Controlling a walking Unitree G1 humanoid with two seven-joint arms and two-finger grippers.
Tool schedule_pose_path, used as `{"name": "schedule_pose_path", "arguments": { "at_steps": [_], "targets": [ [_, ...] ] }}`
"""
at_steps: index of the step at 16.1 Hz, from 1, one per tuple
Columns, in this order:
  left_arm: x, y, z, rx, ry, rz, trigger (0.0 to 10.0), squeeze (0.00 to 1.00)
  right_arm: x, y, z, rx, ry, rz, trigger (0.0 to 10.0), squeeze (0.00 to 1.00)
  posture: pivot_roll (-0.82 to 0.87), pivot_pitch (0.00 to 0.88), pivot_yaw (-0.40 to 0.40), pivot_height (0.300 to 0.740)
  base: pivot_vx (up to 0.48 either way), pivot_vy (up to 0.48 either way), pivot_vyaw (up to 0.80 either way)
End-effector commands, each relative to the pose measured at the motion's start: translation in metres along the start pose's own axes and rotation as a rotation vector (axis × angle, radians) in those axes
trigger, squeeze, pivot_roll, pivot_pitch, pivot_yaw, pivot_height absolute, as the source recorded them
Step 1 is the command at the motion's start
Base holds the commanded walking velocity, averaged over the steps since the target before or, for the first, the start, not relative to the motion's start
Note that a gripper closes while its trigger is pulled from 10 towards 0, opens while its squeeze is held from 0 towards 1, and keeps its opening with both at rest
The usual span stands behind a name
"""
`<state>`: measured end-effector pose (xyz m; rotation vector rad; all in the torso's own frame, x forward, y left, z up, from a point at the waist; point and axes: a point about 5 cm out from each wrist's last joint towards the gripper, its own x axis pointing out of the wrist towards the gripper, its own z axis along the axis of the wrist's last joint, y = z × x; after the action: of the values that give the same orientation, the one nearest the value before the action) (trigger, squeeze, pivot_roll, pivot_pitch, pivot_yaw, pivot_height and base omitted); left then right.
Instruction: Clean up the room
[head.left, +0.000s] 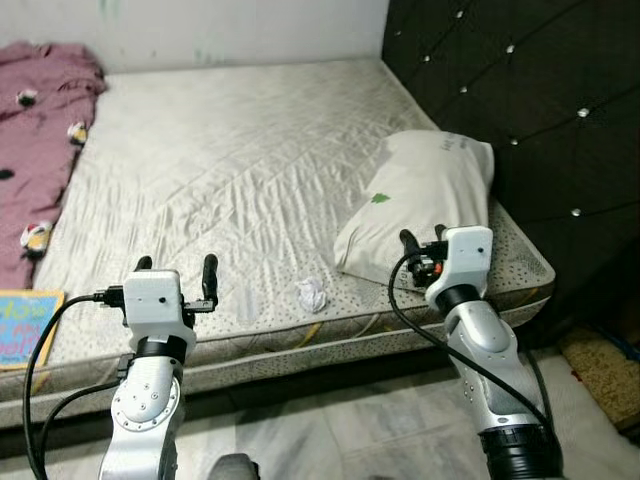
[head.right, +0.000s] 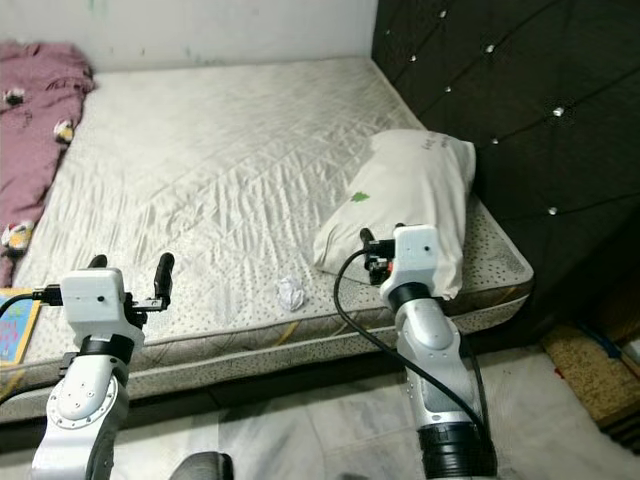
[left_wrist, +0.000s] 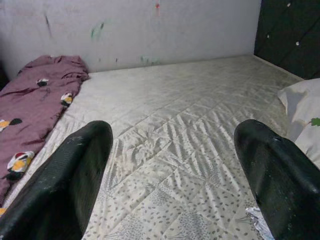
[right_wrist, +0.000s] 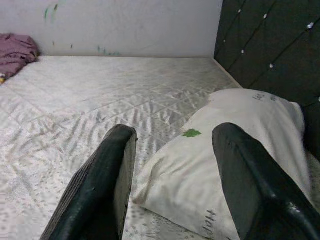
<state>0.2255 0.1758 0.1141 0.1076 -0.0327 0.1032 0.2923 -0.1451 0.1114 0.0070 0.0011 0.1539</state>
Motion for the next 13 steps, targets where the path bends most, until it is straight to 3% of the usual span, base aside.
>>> {"name": "schedule_pose_path", "arguments": {
  "at_steps": [1, 6, 9, 13],
  "targets": [
    [0.0006, 0.0017, 0.0035, 0.005, -0.020, -0.006, 10.0, 0.00, 0.0036, 0.0011, 0.0044, 0.000, -0.012, 0.009, 10.0, 0.00, 0.00, 0.065, -0.073, 0.740, 0.277, 0.000, 0.00],
    [0.0007, 0.0001, 0.0030, 0.001, -0.016, -0.017, 10.0, 0.00, 0.0030, 0.0027, 0.0047, -0.007, -0.013, 0.024, 10.0, 0.00, 0.00, 0.067, -0.074, 0.740, 0.280, 0.000, 0.00],
    [0.0014, 0.0000, 0.0030, 0.001, -0.015, -0.018, 10.0, 0.00, 0.0039, 0.0035, 0.0052, -0.002, -0.015, 0.026, 10.0, 0.00, 0.00, 0.066, -0.074, 0.740, 0.279, 0.000, 0.48],
    [0.0032, 0.0016, 0.0009, 0.012, -0.002, 0.020, 10.0, 0.00, 0.0048, 0.0041, 0.0053, 0.001, -0.015, 0.033, 10.0, 0.00, 0.00, 0.062, -0.073, 0.740, 0.000, 0.000, 0.12]
  ]
}}
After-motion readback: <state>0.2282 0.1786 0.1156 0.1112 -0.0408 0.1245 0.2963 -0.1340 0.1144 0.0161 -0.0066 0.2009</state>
